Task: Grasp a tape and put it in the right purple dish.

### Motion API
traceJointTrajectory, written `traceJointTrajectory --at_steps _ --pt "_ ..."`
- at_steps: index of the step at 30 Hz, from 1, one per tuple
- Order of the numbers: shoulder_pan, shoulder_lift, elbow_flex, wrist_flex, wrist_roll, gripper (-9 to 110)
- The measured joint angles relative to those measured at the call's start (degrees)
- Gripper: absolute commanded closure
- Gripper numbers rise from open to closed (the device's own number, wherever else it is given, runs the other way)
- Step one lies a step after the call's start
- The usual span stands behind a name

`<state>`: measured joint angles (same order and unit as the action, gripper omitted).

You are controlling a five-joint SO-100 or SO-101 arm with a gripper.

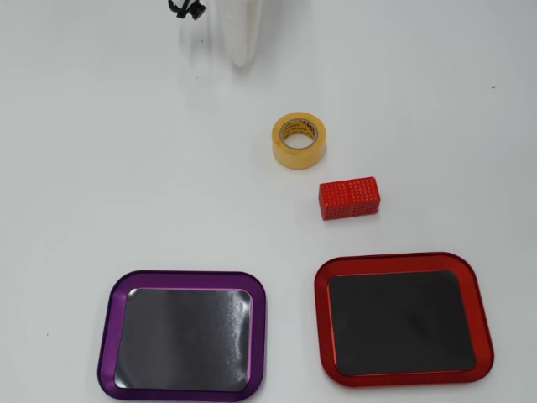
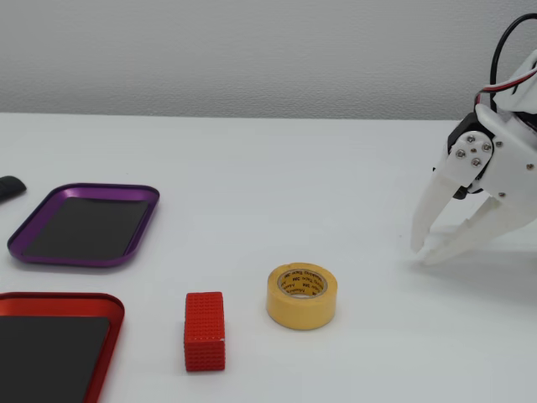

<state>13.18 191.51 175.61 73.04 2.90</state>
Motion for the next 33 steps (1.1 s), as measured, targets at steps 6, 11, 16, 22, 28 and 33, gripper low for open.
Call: traceJointTrajectory --at_steps 6,11,16,22,28,33 --pt "0.0 0.0 0.0 0.0 0.0 102" --pt "0.0 0.0 0.0 0.0 0.0 102" --pt "0.0 0.0 0.0 0.0 0.0 102" --pt "0.0 0.0 0.0 -0.7 0.1 102" --pt "0.4 0.0 -1.0 -10.0 -5.7 101" --pt "0.2 -0.4 -7.2 -12.3 -10.9 101"
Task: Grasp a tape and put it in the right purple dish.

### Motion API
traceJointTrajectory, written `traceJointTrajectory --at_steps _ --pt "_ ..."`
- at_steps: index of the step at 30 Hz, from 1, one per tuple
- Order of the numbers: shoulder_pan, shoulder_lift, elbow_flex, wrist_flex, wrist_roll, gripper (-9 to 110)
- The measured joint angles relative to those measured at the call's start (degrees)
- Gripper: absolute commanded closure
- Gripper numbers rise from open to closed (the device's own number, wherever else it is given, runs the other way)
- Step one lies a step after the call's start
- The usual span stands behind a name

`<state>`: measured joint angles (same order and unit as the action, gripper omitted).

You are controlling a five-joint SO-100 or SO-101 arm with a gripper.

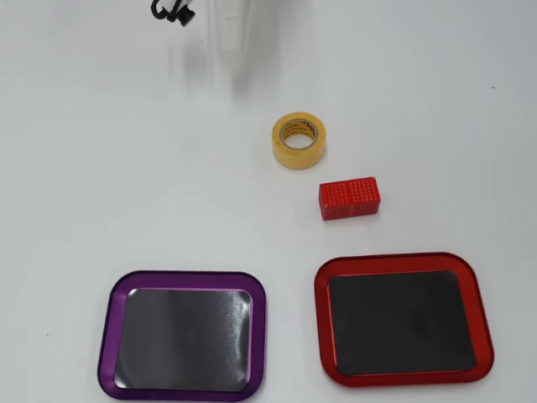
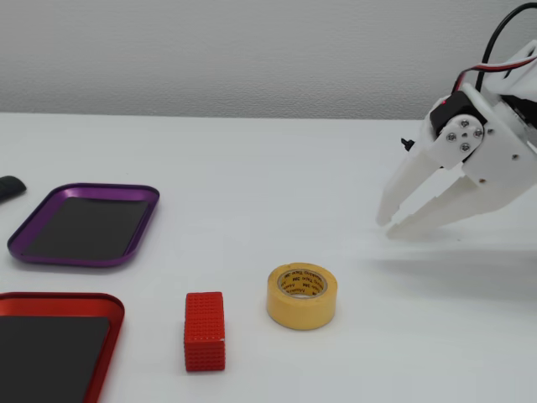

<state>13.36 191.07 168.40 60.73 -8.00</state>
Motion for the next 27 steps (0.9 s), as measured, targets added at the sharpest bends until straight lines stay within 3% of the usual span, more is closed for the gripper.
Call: traceJointTrajectory --at_steps 4,12,18,27 --pt "-6.1 -5.1 -7.6 1.0 -1.3 98" --pt "-22.3 -34.9 -26.0 4.7 -3.8 94" --pt "-22.5 -50.0 -35.1 4.9 4.9 91" --pt "-20.7 -52.6 -36.7 4.1 8.1 88"
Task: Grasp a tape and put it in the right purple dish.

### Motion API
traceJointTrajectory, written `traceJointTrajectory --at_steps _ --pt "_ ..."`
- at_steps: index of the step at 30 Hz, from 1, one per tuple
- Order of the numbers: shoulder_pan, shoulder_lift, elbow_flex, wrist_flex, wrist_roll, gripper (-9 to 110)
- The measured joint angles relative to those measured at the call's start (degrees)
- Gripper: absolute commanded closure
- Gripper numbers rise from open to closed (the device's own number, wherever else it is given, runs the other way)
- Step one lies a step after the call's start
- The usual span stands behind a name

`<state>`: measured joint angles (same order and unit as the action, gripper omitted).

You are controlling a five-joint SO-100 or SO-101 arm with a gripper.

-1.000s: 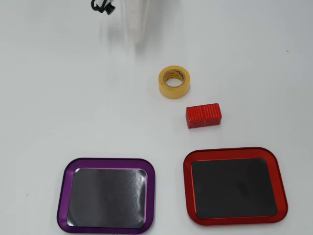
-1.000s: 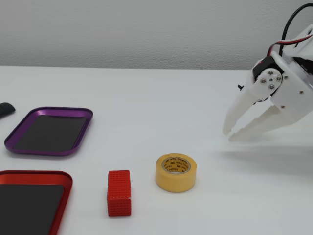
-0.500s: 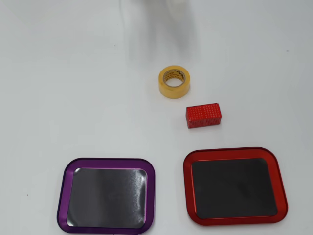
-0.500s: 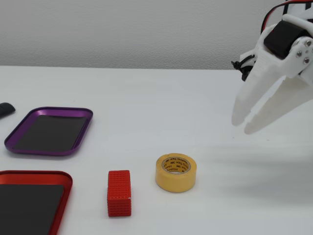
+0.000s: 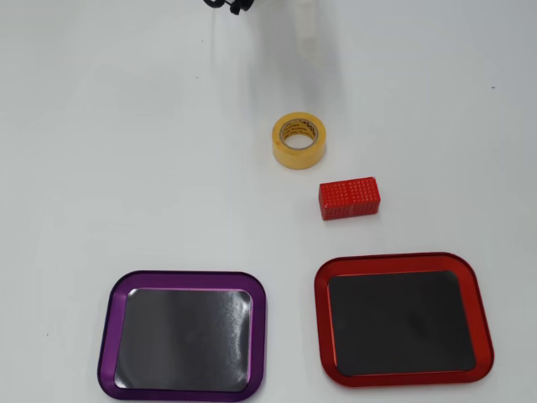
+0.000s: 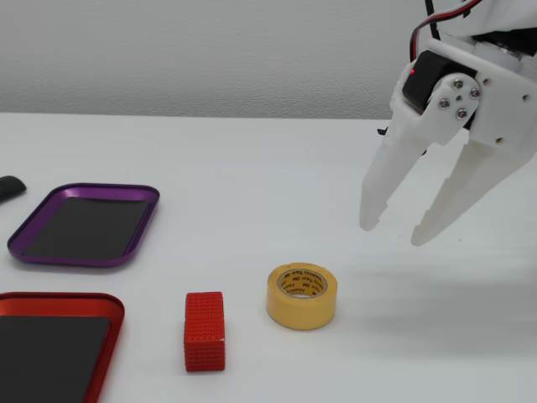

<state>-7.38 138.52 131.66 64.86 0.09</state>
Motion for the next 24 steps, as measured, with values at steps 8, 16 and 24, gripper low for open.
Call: traceJointTrajectory --at_steps 8,16,24 --pt "-0.1 -3.5 0.0 -4.8 -0.3 86" --pt "0.4 -18.2 0.0 -11.7 -0.4 86" --pt "0.3 -26.1 -1.1 -17.1 -2.2 87"
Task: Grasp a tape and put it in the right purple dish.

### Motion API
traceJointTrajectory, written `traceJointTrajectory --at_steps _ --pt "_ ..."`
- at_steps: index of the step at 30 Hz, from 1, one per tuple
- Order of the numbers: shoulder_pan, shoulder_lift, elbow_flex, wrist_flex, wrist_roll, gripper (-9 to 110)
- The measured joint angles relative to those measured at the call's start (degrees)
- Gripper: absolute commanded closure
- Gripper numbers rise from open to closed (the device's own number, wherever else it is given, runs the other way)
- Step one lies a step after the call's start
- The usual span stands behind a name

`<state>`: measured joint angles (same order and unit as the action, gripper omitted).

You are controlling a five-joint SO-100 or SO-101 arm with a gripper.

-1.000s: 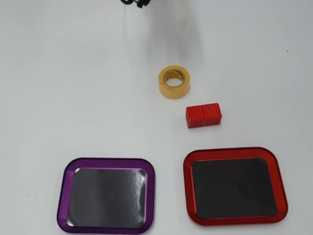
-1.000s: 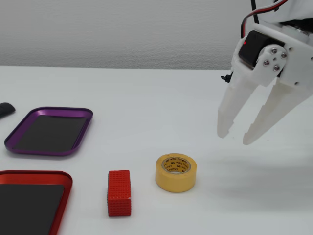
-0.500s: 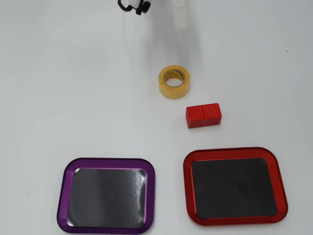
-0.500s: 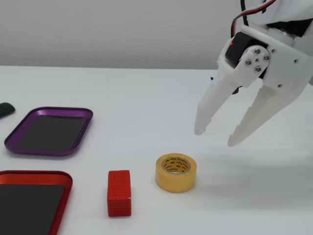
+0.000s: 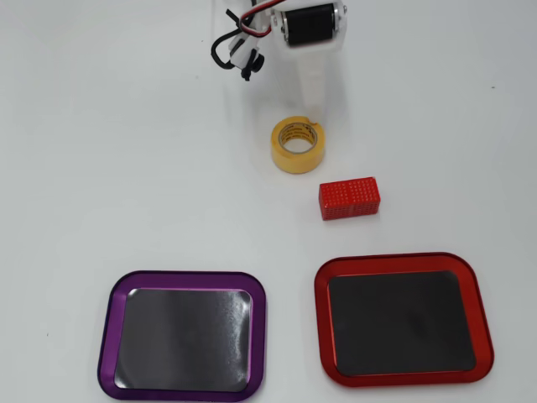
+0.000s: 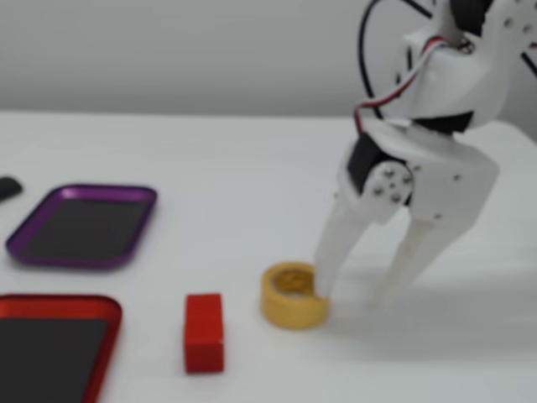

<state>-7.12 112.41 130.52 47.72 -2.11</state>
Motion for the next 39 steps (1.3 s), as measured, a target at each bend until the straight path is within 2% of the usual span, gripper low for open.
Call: traceJointTrajectory --at_steps 20,32,39 --pt "0.6 -0.8 -3.3 -0.4 -0.4 87" --pt "6.7 -1.0 -3.3 -0.4 -3.8 87" --pt "6.3 -1.0 0.4 -0.6 -4.0 87"
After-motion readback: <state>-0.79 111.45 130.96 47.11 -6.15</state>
